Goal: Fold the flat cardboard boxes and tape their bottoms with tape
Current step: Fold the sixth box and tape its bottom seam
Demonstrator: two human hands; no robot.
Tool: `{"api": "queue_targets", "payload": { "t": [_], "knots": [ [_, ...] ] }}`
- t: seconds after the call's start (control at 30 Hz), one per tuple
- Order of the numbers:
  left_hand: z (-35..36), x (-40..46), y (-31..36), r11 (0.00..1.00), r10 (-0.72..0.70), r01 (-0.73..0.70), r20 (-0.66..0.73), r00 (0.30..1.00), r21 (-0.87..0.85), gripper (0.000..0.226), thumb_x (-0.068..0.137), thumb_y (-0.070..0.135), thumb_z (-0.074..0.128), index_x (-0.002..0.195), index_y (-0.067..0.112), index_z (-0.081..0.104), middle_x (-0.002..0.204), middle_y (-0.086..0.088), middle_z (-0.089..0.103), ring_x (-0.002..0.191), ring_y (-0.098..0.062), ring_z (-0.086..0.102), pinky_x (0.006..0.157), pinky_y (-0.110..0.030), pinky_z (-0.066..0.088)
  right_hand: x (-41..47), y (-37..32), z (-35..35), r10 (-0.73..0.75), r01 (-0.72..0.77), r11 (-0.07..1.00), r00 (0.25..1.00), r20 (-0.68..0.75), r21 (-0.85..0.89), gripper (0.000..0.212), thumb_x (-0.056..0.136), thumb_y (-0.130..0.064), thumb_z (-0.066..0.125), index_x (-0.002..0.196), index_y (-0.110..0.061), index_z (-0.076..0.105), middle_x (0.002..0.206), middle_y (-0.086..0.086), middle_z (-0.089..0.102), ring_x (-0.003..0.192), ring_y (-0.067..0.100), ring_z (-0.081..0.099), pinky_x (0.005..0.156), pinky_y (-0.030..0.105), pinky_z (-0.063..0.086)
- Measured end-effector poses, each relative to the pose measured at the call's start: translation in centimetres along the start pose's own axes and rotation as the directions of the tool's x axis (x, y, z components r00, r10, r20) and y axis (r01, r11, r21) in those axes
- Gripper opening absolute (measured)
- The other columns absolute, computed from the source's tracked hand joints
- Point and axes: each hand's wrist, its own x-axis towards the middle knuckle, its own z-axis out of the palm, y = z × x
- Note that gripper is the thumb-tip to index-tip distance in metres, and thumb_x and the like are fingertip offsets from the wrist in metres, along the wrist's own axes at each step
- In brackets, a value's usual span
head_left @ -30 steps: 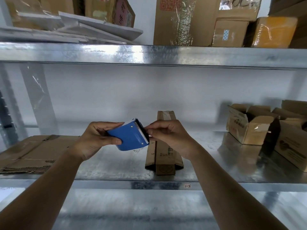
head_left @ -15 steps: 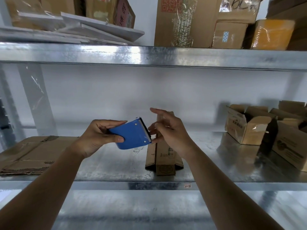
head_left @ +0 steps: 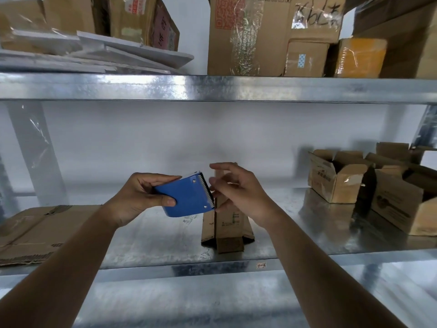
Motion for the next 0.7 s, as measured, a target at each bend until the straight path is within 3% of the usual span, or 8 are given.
{"api": "queue_targets", "payload": {
  "t": [0.13,0.3,0.43,0.53,0.6,0.7],
  "knots": [
    [0.1,0.1,0.1,1.0,0.011,-0.011,0.02,1.0,0.011,0.072,0.043,0.045,0.104,0.109,0.028,0.083,0.116,-0.011,0.077,0.107,-0.021,0.073,0.085,-0.03,0.061,0.1,0.1,0.0,-0.014,0.014,1.0,0.998,-0.068,-0.005,0.025,0.097,-0.002,0.07,0.121,-0.009,0.072,0.104,0.019,0.074,0.083,0.033,0.076,0.07,0.051,0.065],
    [0.1,0.0,0.4,0.999,0.013,-0.013,0.006,1.0,0.03,0.064,0.048,0.037,0.103,0.108,0.03,0.083,0.116,-0.009,0.077,0.109,-0.023,0.073,0.086,-0.031,0.061,0.0,0.4,-0.1,0.021,-0.015,0.999,0.988,-0.152,0.042,0.012,0.097,-0.005,0.07,0.107,0.0,0.076,0.096,0.023,0.075,0.085,0.046,0.074,0.073,0.049,0.065],
    [0.8,0.2,0.8,0.996,0.048,-0.048,0.007,0.999,0.077,0.051,0.071,0.006,0.085,0.119,0.022,0.078,0.118,-0.006,0.077,0.113,-0.024,0.071,0.09,-0.031,0.061,-0.4,0.3,0.1,-0.002,-0.005,1.0,0.97,-0.244,-0.029,0.009,0.098,-0.006,0.07,0.101,-0.006,0.079,0.085,0.01,0.078,0.073,0.028,0.076,0.068,0.039,0.065],
    [1.8,0.4,1.9,0.987,0.105,-0.108,0.025,0.994,0.12,0.051,0.077,0.009,0.081,0.126,0.019,0.072,0.123,0.003,0.076,0.114,-0.013,0.07,0.092,-0.027,0.059,-0.4,0.4,0.4,0.001,-0.051,0.992,0.915,-0.404,-0.111,0.015,0.098,-0.002,0.068,0.096,-0.011,0.08,0.079,0.0,0.076,0.065,0.012,0.073,0.062,0.033,0.064],
    [2.1,0.6,2.7,0.975,0.135,-0.143,0.059,0.989,0.17,0.05,0.076,0.012,0.081,0.125,0.02,0.072,0.121,0.006,0.076,0.111,-0.011,0.071,0.091,-0.026,0.059,-0.3,0.4,0.4,0.003,-0.074,0.988,0.883,-0.469,-0.132,0.021,0.098,0.0,0.065,0.09,-0.012,0.08,0.078,0.001,0.075,0.063,0.012,0.07,0.056,0.027,0.06],
    [1.8,0.9,3.5,0.958,0.147,-0.165,0.091,0.985,0.235,0.05,0.077,0.012,0.083,0.125,0.021,0.073,0.121,0.007,0.076,0.11,-0.012,0.071,0.091,-0.026,0.059,-0.4,0.9,0.4,-0.041,-0.086,0.973,0.848,-0.528,-0.214,0.027,0.096,0.002,0.064,0.085,-0.016,0.08,0.078,-0.002,0.076,0.071,0.015,0.071,0.066,0.034,0.064]
  ]
}}
